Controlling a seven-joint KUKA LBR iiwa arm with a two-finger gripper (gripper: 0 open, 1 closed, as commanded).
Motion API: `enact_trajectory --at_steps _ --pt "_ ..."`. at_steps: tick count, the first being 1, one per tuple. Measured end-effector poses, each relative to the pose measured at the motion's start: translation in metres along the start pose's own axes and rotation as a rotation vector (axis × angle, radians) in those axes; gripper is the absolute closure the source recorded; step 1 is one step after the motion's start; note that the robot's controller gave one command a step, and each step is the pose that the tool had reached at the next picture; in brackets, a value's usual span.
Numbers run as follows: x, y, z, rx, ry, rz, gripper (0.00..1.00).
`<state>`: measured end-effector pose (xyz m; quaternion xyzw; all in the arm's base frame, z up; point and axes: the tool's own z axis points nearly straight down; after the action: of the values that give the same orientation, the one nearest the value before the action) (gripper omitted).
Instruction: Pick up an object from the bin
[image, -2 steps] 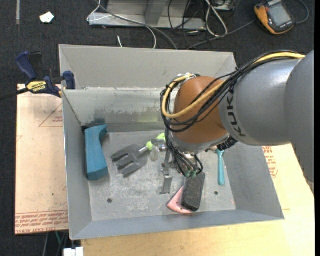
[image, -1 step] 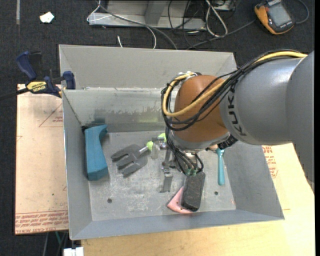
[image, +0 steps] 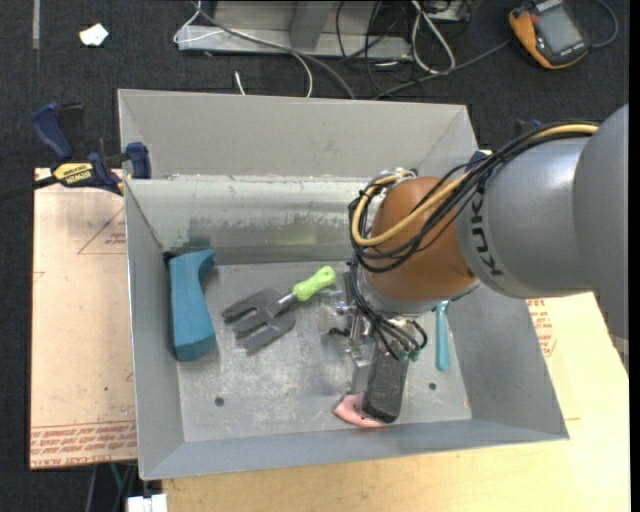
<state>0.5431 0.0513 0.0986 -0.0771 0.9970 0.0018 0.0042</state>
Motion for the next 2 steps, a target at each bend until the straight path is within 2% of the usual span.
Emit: enact_trajectory --at_steps 1,2 --pt "0.02 -0.039 -0.004 -0.001 0.01 0.014 0.0" --pt "0.01 -0.096 -0.072 0.002 0.004 0.027 0.0"
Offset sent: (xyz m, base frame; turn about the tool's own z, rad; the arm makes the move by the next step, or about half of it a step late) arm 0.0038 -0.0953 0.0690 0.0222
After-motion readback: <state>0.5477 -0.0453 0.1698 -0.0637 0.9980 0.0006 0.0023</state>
